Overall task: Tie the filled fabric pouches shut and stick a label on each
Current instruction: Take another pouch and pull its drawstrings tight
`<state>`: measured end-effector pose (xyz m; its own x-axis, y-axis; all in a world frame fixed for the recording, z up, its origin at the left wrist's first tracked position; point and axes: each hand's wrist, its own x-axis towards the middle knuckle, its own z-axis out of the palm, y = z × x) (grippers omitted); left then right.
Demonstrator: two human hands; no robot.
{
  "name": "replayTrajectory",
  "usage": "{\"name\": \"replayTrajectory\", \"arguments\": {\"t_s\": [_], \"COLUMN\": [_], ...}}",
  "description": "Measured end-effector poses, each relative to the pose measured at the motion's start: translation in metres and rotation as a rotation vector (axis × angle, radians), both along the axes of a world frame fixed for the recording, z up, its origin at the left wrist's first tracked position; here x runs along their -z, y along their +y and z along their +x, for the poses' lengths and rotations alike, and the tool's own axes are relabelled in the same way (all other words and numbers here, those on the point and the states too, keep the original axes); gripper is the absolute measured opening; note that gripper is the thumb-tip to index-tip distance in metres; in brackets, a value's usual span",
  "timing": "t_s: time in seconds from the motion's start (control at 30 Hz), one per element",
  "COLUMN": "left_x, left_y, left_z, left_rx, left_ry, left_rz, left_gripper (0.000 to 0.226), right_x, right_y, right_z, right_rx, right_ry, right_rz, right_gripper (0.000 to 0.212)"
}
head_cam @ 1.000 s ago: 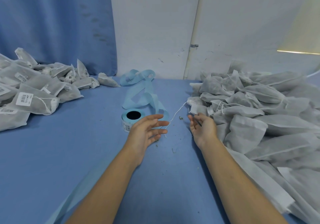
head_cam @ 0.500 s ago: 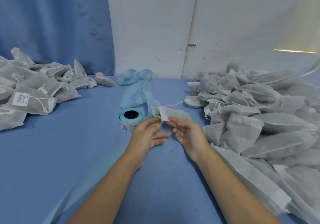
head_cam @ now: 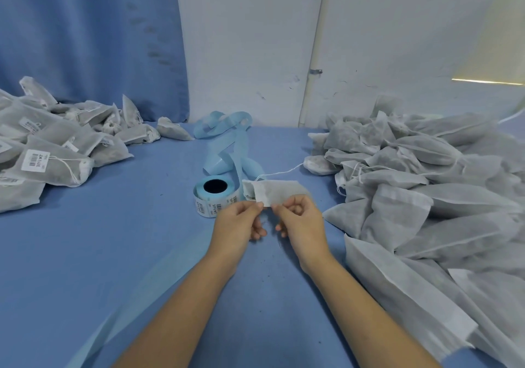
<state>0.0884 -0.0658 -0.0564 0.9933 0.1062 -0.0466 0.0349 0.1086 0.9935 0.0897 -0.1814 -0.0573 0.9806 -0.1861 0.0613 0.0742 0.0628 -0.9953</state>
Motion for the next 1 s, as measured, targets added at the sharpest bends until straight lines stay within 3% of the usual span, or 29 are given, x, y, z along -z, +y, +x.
{"name": "replayTrajectory", "arguments": {"t_s": [0.17, 0.27, 0.33, 0.43, 0.8, 0.87, 1.0], "left_x": [0.001, 0.002, 0.002, 0.002, 0.002, 0.001, 0.000], "left_y": [0.005, 0.004, 0.004, 0.004, 0.003, 0.002, 0.001], "left_z": [-0.002, -0.004, -0.005, -0.007, -0.007, -0.008, -0.008], "left_rx": [0.026, 0.059, 0.081, 0.118, 0.173, 0.178, 0.179], "left_ry": [-0.026, -0.055, -0.067, -0.092, -0.147, -0.140, -0.075], "left_rz": [-0.190, -0.183, -0.148, -0.105, -0.048, -0.048, -0.035], "left_gripper": [0.018, 0.026, 0.029, 0.032, 0.040, 0.040, 0.045], "right_x": [0.001, 0.001, 0.001, -0.002, -0.013, -0.012, -0.012], "right_y": [0.003, 0.006, 0.007, 0.005, -0.006, -0.006, -0.008], "right_z": [-0.006, -0.009, -0.010, -0.009, -0.006, -0.005, 0.001], "right_rx": [-0.048, -0.054, -0.029, -0.051, -0.399, -0.397, -0.295], "right_ry": [-0.027, 0.050, 0.080, 0.093, 0.132, 0.147, 0.251], "right_rz": [-0.100, -0.109, -0.107, -0.020, 0.088, 0.087, 0.295], "right_gripper": [0.020, 0.034, 0.030, 0.017, 0.023, 0.016, 0.009]}}
